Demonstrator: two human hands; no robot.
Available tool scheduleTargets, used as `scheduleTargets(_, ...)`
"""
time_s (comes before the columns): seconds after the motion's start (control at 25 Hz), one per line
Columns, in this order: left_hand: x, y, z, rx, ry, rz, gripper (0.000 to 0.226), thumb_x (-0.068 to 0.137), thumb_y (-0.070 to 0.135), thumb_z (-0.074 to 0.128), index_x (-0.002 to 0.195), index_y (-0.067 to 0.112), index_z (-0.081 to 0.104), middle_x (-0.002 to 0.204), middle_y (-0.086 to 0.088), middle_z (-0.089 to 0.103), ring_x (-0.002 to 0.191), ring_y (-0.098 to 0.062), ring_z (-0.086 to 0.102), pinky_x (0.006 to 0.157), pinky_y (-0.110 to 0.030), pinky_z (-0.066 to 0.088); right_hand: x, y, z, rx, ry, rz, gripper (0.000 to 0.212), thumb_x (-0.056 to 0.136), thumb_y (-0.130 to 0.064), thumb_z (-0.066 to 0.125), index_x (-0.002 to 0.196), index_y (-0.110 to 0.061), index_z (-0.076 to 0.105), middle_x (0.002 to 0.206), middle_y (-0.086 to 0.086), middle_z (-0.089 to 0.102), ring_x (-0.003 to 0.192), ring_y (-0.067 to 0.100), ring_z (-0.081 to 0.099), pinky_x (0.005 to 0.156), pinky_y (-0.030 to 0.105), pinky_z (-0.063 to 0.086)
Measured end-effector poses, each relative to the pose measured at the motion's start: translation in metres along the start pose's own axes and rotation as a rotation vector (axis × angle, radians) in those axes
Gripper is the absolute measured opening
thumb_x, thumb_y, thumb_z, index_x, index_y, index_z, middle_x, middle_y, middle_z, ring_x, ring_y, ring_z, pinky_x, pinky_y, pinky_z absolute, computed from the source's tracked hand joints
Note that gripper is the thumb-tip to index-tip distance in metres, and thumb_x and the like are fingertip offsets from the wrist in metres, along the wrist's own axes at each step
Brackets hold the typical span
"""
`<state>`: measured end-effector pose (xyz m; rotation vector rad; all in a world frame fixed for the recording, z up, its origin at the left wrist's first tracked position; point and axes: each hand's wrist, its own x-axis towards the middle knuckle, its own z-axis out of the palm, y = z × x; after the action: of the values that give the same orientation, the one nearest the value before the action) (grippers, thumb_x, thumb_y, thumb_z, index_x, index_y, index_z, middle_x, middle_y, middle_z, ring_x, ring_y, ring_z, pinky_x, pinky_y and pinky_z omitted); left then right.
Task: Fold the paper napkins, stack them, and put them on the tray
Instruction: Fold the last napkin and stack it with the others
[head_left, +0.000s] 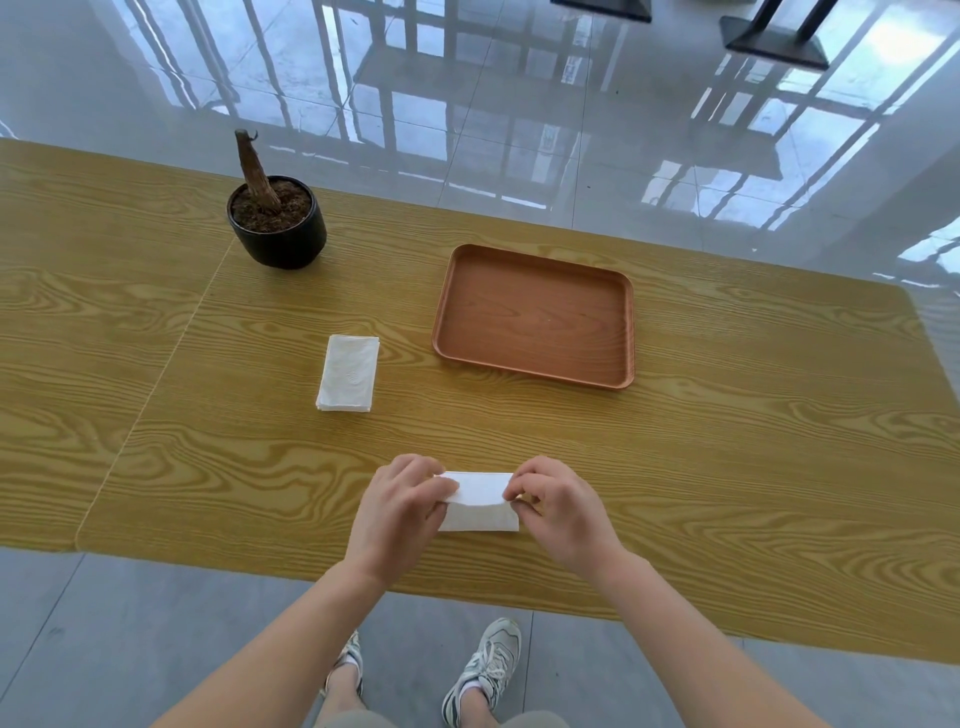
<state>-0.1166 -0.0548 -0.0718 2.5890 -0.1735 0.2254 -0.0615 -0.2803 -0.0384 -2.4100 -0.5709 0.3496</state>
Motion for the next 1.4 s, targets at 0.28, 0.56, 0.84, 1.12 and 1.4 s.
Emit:
scheduleTargets(0.28,-0.025,0.010,0.007,0.080,-0.167,0.094,0.058,0.065,0.010,0.058,0.122,0.019,0.065,0.141,-0.010,0.056,0.136,-0.032,0.048,0.113,-0.048,0.038,-0.011,0.004,0.013,-0.122,0.013,-0.045,0.017,0.085,-0.012,0.071,0.100,-0.018,0.076,0.113,-0.007,0.065,0.105,0.018,0.055,0.083,0.036,0.055)
scheduleTargets(0.56,-0.043,0.008,0.020,0.294,-0.346,0.102,0.078,0.100,0.064,0.030,0.156,0.010,0.025,0.167,-0.008,0.015,0.155,-0.023,0.010,0.120,-0.046,0.014,-0.020,0.012,0.029,-0.465,-0.090,-0.206,0.052,0.106,-0.037,0.045,0.154,-0.020,0.039,0.166,-0.003,0.028,0.155,0.022,0.019,0.124,0.045,0.022)
scheduleTargets(0.84,-0.050,0.002,0.023,0.334,-0.400,0.113,0.084,0.098,0.071,0.029,0.157,0.011,0.023,0.167,-0.009,0.012,0.155,-0.025,0.008,0.119,-0.049,0.015,-0.033,0.026,0.038,-0.570,-0.229,-0.126,0.076,0.102,-0.066,0.023,0.162,-0.021,0.012,0.170,-0.009,-0.001,0.157,0.021,-0.006,0.122,0.047,0.001)
scheduleTargets(1.12,-0.023,0.011,0.022,0.297,-0.367,0.087,0.080,0.099,0.069,0.027,0.158,0.014,0.020,0.168,-0.007,0.010,0.155,-0.022,0.006,0.121,-0.048,0.012,-0.031,0.024,0.039,-0.539,-0.203,-0.098,0.072,0.103,-0.065,0.024,0.161,-0.023,0.020,0.169,-0.010,0.008,0.157,0.020,0.004,0.122,0.046,0.005)
scheduleTargets(1.4,-0.027,0.004,0.027,0.332,-0.383,0.127,0.082,0.100,0.068,0.026,0.159,0.012,0.013,0.168,-0.006,0.007,0.155,-0.023,0.007,0.120,-0.048,0.012,-0.029,0.025,0.037,-0.484,-0.205,-0.091,0.067,0.104,-0.060,0.021,0.161,-0.027,0.016,0.169,-0.014,0.004,0.156,0.015,-0.003,0.124,0.042,-0.002)
